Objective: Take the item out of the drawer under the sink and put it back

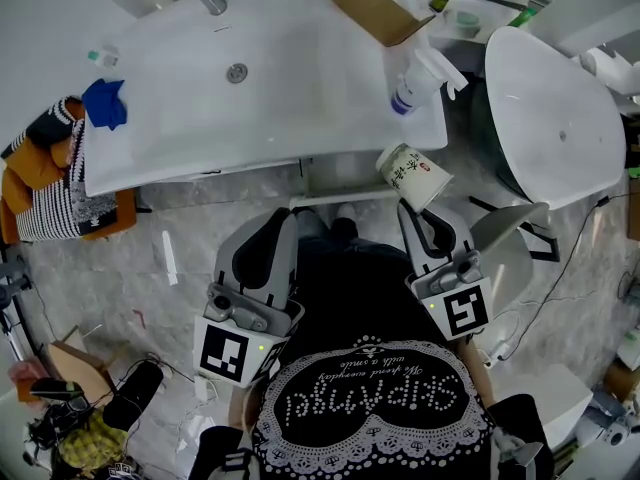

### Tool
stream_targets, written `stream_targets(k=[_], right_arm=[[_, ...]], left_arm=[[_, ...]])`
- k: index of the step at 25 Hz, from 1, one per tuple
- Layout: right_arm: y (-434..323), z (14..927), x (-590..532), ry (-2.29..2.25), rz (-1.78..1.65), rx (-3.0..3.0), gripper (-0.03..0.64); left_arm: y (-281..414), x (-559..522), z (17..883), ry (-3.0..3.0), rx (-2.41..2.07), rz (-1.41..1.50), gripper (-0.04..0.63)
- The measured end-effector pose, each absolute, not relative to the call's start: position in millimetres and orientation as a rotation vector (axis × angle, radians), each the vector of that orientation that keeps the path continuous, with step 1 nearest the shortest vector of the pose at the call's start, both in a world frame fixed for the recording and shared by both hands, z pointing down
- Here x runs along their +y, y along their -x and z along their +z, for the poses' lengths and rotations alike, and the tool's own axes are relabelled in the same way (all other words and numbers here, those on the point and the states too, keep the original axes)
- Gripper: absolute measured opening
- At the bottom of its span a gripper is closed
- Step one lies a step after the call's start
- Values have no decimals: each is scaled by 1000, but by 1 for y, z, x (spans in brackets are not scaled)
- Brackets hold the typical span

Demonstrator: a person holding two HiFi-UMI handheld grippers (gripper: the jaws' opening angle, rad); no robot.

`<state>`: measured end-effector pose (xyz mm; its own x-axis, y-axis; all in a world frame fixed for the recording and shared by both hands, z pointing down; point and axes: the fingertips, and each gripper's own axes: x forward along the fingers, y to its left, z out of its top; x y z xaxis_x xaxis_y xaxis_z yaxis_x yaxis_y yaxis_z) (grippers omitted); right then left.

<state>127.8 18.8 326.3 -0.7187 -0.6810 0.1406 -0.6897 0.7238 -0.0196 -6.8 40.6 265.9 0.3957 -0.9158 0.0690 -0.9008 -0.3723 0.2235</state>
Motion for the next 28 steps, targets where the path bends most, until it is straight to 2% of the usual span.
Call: stream_targets(k=[19,28], right_arm=[[-89,320,36,-1191,159,-2725,26],[-68,327,41,-1186,132,-2693,26]], left_arm=[[53,43,265,-2390,-1537,-73,5],[77,45,266,-2373,-1538,-180,5]])
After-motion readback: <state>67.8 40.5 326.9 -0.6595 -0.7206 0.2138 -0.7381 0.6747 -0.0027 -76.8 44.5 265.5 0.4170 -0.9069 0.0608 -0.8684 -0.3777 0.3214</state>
